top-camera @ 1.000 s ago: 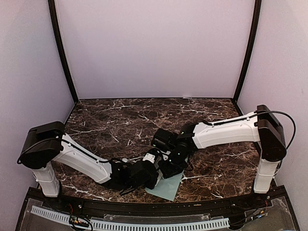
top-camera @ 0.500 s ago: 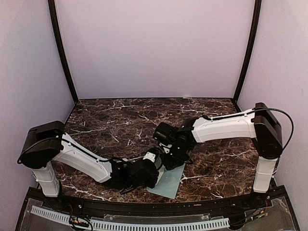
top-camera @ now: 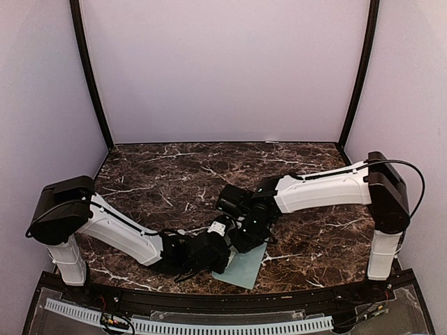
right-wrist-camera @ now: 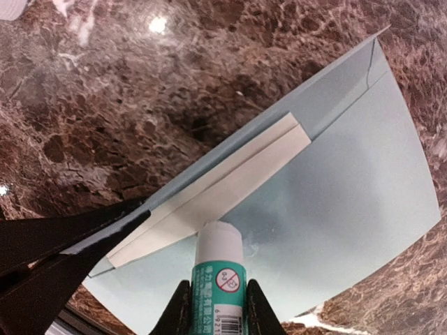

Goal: Place the letter into the envelope and seal it

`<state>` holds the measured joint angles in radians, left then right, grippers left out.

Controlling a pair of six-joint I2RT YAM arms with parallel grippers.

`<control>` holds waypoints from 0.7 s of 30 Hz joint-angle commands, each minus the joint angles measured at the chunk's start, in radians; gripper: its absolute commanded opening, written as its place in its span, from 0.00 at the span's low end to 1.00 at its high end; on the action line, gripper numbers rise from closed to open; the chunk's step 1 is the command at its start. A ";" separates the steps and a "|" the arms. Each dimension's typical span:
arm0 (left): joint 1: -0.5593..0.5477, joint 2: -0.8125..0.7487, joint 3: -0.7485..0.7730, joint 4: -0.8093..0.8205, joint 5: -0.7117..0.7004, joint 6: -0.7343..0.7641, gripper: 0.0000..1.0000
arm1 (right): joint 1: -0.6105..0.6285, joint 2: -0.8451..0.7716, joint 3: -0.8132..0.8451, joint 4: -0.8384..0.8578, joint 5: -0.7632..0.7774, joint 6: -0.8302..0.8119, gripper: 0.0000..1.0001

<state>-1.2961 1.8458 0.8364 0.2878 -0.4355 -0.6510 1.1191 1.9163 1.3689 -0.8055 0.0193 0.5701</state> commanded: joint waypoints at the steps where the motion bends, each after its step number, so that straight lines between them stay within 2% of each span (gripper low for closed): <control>1: -0.005 -0.012 0.015 -0.003 -0.035 -0.013 0.00 | 0.047 0.042 0.009 -0.055 -0.110 0.018 0.00; 11: -0.005 -0.016 0.012 -0.007 -0.042 -0.015 0.00 | 0.040 0.018 -0.038 0.019 -0.239 0.026 0.00; 21: -0.005 -0.020 0.013 -0.012 -0.044 -0.002 0.00 | -0.040 0.006 -0.071 -0.034 -0.066 0.013 0.00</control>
<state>-1.3067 1.8458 0.8360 0.2649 -0.4564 -0.6724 1.1099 1.9095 1.3476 -0.7849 -0.1036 0.6102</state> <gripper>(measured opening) 0.007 0.202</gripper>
